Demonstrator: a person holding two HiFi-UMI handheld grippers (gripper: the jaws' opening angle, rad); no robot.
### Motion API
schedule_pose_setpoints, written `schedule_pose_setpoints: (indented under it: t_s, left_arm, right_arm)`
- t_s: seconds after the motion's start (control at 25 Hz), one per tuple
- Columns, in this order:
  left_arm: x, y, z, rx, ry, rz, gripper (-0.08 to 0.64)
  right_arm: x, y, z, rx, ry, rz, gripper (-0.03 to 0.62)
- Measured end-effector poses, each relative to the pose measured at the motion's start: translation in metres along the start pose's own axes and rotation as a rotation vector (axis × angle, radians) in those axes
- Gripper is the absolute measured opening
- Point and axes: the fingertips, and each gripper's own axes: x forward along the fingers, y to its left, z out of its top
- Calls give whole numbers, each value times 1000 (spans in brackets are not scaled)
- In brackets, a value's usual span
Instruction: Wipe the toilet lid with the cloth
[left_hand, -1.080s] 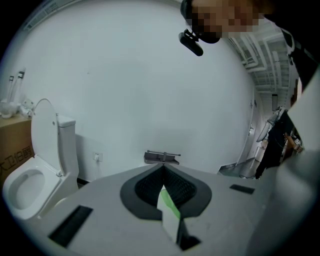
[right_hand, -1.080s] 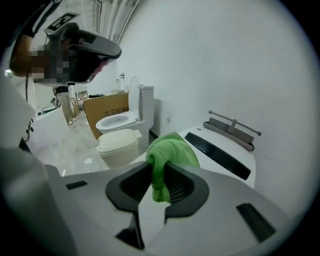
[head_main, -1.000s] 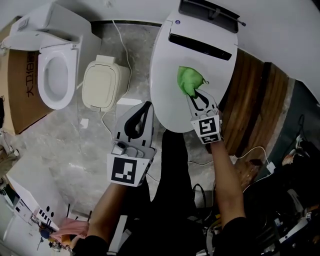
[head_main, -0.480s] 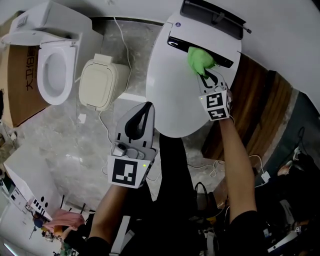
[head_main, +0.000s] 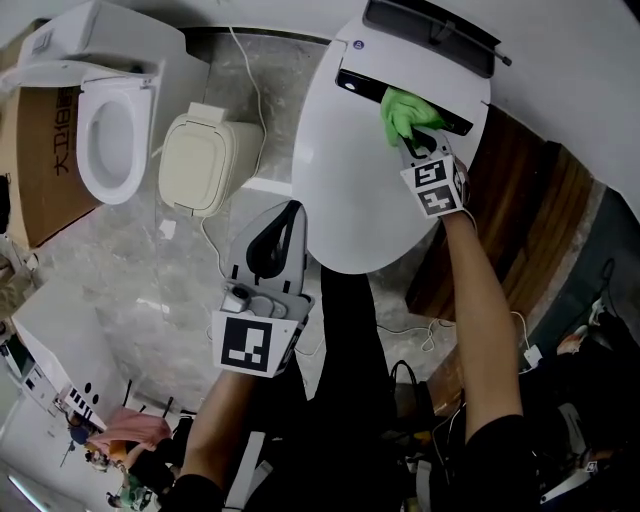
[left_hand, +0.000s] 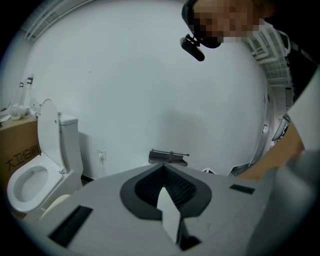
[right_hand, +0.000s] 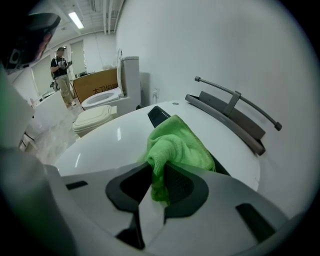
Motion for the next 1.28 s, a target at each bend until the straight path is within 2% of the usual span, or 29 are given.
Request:
schedule_pose_setpoints:
  t_s: [0.2,0.56,0.72,1.04,1.28]
  left_arm:
    - [-7,9,2,-5,-21,-5,9]
    - [-32,22,-3,5,-8,-41,9]
    - [-48,33,-7,5,-13,-49,9]
    - [-87,54,-16,6,-23,-92,9]
    - [-116,79,-24,8,-17,-119,9]
  right_arm:
    - [4,18,-5,46,24,60,86]
    - [3,86,-12,16,45,110,84]
    - [0,137,-22,6,69,143,84]
    - [-6,266,-47,5,107,211,84]
    - [-6,329,-55,46,115,195,84]
